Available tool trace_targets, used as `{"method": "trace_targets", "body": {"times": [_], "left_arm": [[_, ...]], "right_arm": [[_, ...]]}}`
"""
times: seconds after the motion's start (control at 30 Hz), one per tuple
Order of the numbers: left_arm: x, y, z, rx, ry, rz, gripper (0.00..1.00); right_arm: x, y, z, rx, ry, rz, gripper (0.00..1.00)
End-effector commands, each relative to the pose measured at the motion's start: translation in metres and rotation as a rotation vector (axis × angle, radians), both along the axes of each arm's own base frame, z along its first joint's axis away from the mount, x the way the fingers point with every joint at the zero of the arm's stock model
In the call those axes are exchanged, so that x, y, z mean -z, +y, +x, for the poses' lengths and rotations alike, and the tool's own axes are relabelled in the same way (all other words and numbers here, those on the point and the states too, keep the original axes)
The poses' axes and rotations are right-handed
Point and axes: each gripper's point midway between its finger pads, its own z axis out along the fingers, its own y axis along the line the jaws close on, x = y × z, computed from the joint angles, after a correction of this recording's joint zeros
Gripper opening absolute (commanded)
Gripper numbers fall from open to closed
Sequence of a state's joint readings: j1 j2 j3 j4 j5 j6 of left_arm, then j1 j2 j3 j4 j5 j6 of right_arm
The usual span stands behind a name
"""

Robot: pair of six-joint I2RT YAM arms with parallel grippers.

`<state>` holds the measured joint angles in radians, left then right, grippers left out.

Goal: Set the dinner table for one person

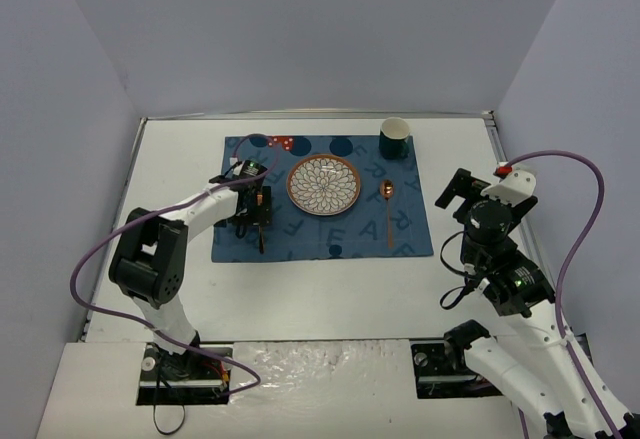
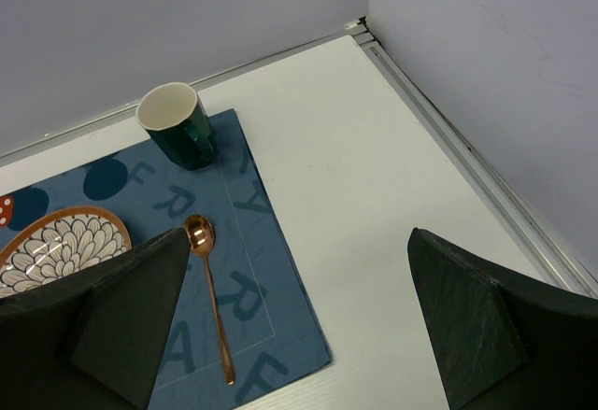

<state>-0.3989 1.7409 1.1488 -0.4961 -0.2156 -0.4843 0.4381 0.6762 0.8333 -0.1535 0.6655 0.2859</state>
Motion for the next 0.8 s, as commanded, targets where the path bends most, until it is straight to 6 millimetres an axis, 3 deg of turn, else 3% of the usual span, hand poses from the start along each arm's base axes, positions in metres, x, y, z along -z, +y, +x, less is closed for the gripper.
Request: {"method": "trace_targets", "body": {"times": [0.0,0.13,0.77], "left_arm": [[-0.022,-0.012,0.006,0.013,-0.064,-0.05,0.95],[-0.021,-0.021,0.001,0.035,-0.058,-0.081,0.95],[-0.013,0.002,-0.011,-0.019,-0.026,0.022,0.95]], "right_arm": [[-0.01,0.0,0.004,0.012,-0.047,0.022,1.0],[-0.01,0.0,0.004,0.012,-0.046,0.022,1.0],[-0.009,0.001,0.005,0.008,-0.044,0.024,1.0]]}}
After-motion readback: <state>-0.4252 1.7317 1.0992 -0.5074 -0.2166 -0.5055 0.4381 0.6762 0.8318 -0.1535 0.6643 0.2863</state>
